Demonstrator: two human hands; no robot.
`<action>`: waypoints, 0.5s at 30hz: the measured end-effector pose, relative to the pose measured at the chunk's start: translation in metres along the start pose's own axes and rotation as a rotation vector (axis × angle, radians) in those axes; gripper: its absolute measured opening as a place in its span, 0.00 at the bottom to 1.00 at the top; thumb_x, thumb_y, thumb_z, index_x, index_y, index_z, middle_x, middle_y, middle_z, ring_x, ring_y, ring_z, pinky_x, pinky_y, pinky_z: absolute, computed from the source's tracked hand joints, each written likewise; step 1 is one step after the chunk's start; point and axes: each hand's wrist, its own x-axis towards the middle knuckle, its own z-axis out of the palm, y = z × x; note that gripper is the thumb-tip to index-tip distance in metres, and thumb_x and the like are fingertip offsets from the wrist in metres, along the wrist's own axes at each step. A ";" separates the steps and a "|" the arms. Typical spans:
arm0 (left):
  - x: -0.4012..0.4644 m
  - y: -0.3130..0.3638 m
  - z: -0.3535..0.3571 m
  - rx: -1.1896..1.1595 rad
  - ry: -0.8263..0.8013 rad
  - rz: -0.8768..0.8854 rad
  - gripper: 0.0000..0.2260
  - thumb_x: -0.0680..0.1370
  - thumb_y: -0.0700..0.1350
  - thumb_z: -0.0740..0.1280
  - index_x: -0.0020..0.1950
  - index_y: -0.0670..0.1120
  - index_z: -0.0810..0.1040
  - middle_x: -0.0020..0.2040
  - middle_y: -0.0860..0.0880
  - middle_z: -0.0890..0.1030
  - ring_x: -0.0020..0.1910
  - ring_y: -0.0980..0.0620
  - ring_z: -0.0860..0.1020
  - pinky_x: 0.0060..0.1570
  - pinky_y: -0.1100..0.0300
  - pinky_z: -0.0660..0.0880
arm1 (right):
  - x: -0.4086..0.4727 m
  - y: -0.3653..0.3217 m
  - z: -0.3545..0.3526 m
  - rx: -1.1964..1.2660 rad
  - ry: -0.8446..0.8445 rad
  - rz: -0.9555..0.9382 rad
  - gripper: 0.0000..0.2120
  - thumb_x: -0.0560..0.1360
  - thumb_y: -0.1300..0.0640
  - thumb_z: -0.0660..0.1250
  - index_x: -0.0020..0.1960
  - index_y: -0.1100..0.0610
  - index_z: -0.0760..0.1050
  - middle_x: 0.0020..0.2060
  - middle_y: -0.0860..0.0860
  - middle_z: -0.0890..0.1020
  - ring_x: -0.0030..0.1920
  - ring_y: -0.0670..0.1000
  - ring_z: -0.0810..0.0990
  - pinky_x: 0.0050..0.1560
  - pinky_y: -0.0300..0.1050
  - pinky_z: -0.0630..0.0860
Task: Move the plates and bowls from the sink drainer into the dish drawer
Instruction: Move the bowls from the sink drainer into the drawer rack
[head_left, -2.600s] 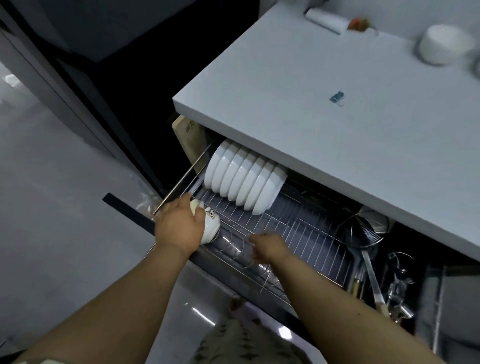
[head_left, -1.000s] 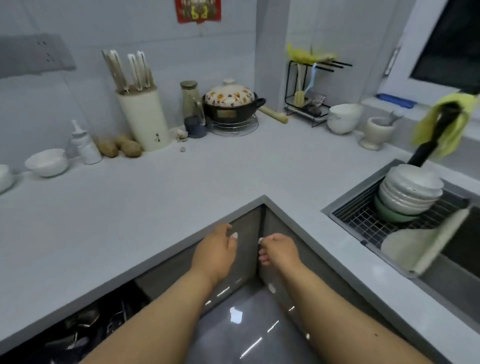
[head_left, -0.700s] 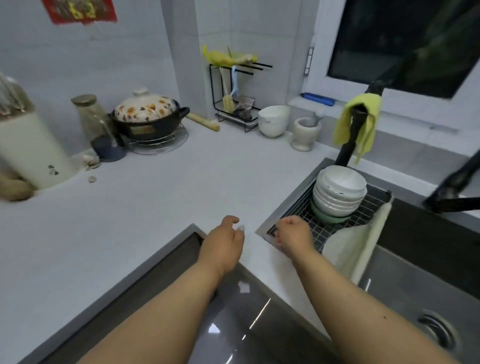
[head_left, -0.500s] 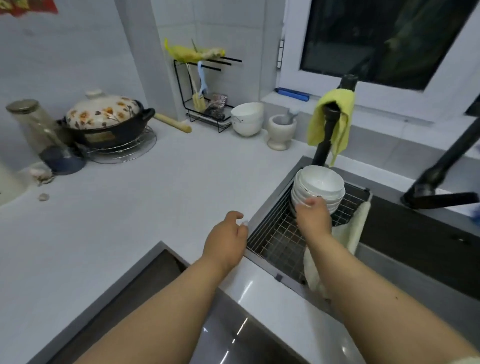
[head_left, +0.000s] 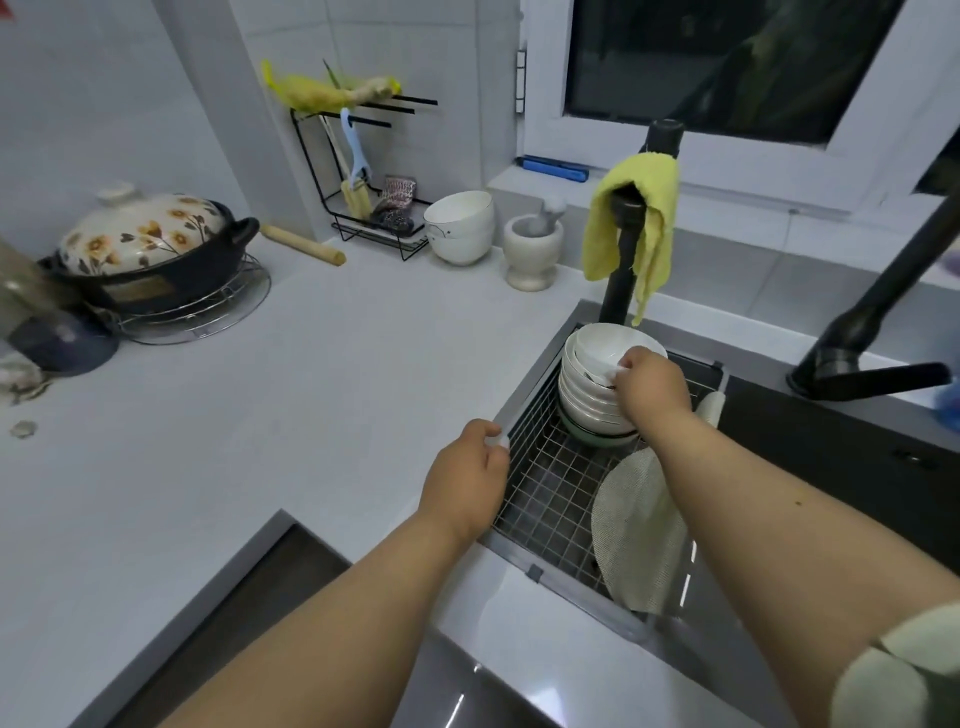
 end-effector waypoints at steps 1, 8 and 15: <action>0.000 0.000 0.000 0.000 0.005 -0.002 0.14 0.82 0.48 0.55 0.65 0.49 0.70 0.47 0.49 0.82 0.46 0.49 0.79 0.51 0.53 0.76 | -0.001 -0.001 -0.002 0.028 0.026 -0.034 0.09 0.79 0.58 0.60 0.56 0.61 0.74 0.51 0.61 0.78 0.53 0.61 0.75 0.45 0.44 0.64; -0.008 0.000 -0.011 -0.105 0.060 -0.037 0.12 0.82 0.49 0.55 0.64 0.50 0.70 0.46 0.49 0.82 0.46 0.52 0.80 0.46 0.59 0.75 | -0.044 -0.019 -0.008 0.185 0.216 -0.205 0.06 0.80 0.59 0.57 0.49 0.59 0.71 0.41 0.59 0.78 0.41 0.57 0.74 0.37 0.43 0.65; -0.022 0.002 -0.048 -0.529 0.187 -0.246 0.15 0.82 0.53 0.53 0.61 0.45 0.71 0.49 0.44 0.80 0.43 0.48 0.81 0.44 0.56 0.79 | -0.134 -0.053 0.016 0.214 0.113 -0.514 0.05 0.80 0.59 0.58 0.48 0.60 0.71 0.38 0.54 0.77 0.39 0.56 0.76 0.38 0.49 0.73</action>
